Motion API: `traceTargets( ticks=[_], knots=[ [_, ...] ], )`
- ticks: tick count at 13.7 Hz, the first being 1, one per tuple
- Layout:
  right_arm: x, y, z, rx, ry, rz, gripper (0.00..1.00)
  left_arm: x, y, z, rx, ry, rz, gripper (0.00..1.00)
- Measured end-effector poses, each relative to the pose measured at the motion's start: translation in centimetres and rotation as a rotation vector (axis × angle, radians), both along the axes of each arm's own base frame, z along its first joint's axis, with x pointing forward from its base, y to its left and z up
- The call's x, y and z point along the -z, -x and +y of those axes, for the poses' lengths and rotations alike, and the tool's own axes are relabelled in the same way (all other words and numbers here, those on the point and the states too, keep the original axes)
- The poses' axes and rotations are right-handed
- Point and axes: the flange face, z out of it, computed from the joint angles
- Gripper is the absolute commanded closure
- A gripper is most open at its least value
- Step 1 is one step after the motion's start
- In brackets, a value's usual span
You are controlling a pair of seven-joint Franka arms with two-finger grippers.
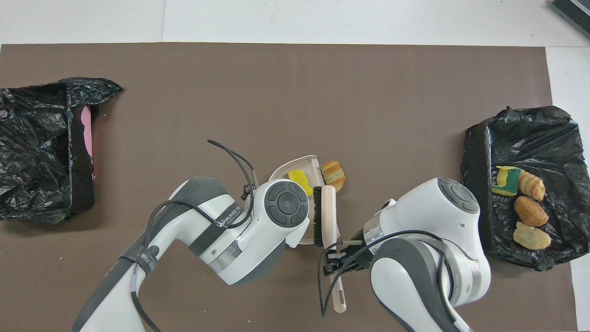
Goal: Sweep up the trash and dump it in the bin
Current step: 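Brush the yellow and tan pieces into the dustpan with the right gripper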
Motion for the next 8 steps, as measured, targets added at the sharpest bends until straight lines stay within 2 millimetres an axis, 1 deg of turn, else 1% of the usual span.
traceTargets(
  ticks=[1,2,3,4,5,6,8],
  knots=[
    [-1.4,-0.8,-1.0,-0.015,0.007,0.005,1.0,0.0,0.0,0.0,0.0,0.0,0.0,1.0],
    [-3.0,-2.0,-2.5,-0.036,0.044,-0.015,1.0,0.0,0.0,0.0,0.0,0.0,0.0,1.0],
    [-4.1,-3.3,-3.6,-0.056,0.092,-0.058,1.0,0.0,0.0,0.0,0.0,0.0,0.0,1.0],
    [-5.0,-4.7,-4.4,-0.091,0.158,-0.112,1.0,0.0,0.0,0.0,0.0,0.0,0.0,1.0],
    [-5.4,-6.0,-4.6,-0.142,0.232,-0.154,1.0,0.0,0.0,0.0,0.0,0.0,0.0,1.0],
    [-5.0,-7.4,-4.6,-0.203,0.31,-0.185,1.0,0.0,0.0,0.0,0.0,0.0,0.0,1.0],
    [-3.0,-9.9,-4.2,-0.328,0.457,-0.223,1.0,0.0,0.0,0.0,0.0,0.0,0.0,1.0]
  ],
)
